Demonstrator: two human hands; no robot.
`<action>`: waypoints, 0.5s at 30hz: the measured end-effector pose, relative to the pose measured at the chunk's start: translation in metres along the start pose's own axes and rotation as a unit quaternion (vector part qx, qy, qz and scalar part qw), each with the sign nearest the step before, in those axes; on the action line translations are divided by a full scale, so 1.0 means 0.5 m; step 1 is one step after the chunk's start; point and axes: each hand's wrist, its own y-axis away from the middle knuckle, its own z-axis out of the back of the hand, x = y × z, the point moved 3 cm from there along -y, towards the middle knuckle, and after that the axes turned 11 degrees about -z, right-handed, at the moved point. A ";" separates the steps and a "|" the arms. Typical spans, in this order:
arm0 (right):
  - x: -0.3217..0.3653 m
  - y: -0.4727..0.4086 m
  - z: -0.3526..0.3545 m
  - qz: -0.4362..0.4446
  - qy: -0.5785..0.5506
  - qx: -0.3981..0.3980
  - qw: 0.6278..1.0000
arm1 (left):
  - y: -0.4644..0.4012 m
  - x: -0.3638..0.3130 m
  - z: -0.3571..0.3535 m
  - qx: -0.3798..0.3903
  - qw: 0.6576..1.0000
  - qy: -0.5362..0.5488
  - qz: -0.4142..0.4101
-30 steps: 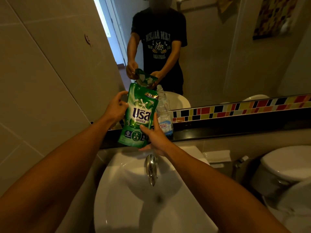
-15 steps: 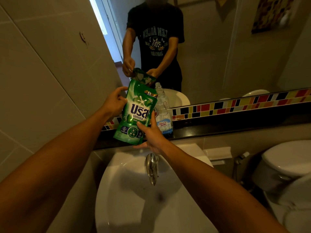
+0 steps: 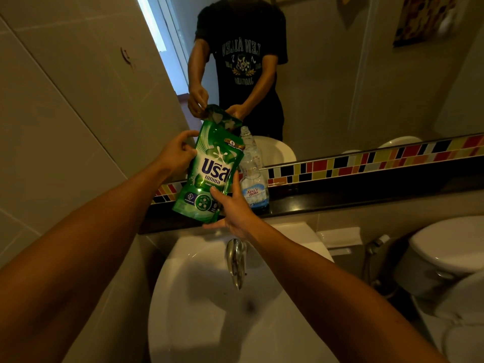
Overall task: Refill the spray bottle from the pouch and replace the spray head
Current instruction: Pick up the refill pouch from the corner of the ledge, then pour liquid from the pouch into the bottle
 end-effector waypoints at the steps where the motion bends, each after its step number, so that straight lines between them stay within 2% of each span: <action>1: 0.000 -0.001 0.001 0.001 -0.003 0.001 1.000 | -0.001 0.001 0.001 0.002 1.000 -0.002 0.002; 15: -0.009 -0.017 0.001 -0.003 -0.032 0.014 0.999 | -0.011 -0.009 0.004 0.022 1.000 -0.020 0.001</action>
